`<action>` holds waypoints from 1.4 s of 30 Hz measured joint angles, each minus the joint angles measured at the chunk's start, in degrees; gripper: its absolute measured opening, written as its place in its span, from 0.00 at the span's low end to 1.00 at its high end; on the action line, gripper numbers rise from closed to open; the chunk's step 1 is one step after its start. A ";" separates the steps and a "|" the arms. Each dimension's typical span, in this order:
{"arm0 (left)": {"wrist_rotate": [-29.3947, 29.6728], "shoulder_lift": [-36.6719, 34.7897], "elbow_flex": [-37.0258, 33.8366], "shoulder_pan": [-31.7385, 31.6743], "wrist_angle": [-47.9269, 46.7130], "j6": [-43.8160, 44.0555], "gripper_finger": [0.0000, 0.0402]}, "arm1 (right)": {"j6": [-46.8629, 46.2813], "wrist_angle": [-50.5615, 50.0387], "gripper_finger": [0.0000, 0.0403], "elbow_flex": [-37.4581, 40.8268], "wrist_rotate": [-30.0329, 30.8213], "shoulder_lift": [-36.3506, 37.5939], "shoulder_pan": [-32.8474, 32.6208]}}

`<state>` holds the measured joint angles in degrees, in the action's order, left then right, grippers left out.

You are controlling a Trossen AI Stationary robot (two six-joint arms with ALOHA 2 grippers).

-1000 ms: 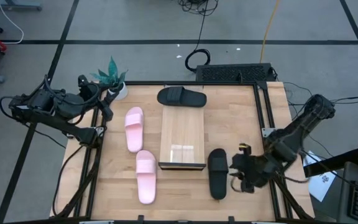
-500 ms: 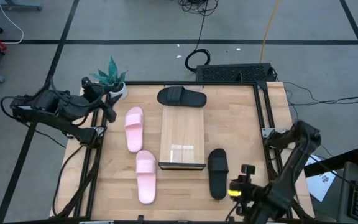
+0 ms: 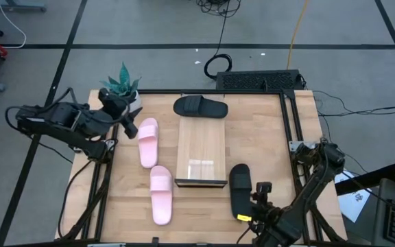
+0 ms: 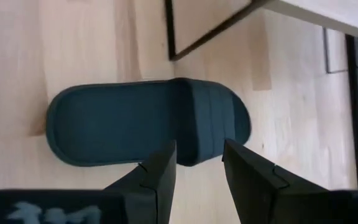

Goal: Pick and place slides into the shelf
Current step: Put the black slide slipper on the shelf

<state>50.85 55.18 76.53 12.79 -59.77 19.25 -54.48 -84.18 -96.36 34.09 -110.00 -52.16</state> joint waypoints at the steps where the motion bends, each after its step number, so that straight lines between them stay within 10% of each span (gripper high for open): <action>1: 0.00 0.10 0.00 0.01 0.00 -0.21 0.45 | 0.86 0.36 0.31 0.00 -0.06 0.00 0.02; 16: 0.02 0.22 0.00 -0.01 -0.02 -1.51 0.45 | -1.95 2.51 0.31 3.51 -1.36 0.00 1.08; 25: 0.09 0.22 0.00 0.00 -0.07 -1.51 0.45 | -2.57 2.81 0.31 8.33 -13.54 0.00 1.47; 42: 0.17 0.22 0.00 0.00 -0.07 -1.46 0.45 | 12.27 13.53 0.31 8.52 -8.43 0.00 1.68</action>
<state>51.03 55.40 76.53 12.78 -59.83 17.79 -42.21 -70.65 -87.83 25.66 -110.00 -50.49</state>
